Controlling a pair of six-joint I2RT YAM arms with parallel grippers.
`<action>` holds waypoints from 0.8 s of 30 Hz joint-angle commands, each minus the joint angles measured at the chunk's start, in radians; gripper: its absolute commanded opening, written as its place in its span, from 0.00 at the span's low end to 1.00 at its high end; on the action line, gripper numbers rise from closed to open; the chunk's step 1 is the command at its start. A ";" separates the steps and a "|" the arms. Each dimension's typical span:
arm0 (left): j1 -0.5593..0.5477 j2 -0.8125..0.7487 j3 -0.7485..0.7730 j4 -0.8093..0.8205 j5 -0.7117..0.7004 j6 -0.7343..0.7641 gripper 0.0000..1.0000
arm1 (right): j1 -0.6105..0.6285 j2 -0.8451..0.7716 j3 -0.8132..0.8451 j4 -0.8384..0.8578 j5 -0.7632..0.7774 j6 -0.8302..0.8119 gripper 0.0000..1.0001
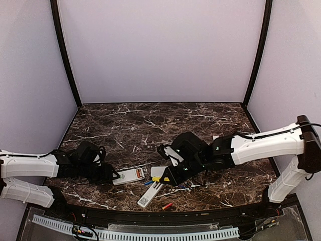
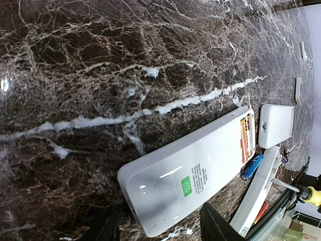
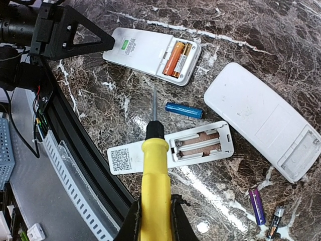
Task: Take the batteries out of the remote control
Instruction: Hold the remote control without the battery cover at the center of the board.
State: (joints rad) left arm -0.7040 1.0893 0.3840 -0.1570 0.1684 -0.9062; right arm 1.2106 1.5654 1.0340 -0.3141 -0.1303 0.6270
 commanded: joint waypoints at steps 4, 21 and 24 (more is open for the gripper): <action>0.004 0.020 -0.019 0.028 0.000 -0.001 0.50 | 0.012 0.038 0.033 0.033 0.025 0.051 0.00; 0.004 0.072 -0.006 0.027 -0.005 0.023 0.36 | 0.012 0.106 0.070 0.056 0.029 0.066 0.00; 0.005 0.080 -0.006 0.027 -0.006 0.027 0.34 | 0.012 0.114 0.074 0.055 0.029 0.069 0.00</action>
State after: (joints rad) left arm -0.7040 1.1534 0.3824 -0.1181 0.1677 -0.8967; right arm 1.2133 1.6608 1.0790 -0.2844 -0.1116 0.6899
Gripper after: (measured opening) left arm 0.355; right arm 0.128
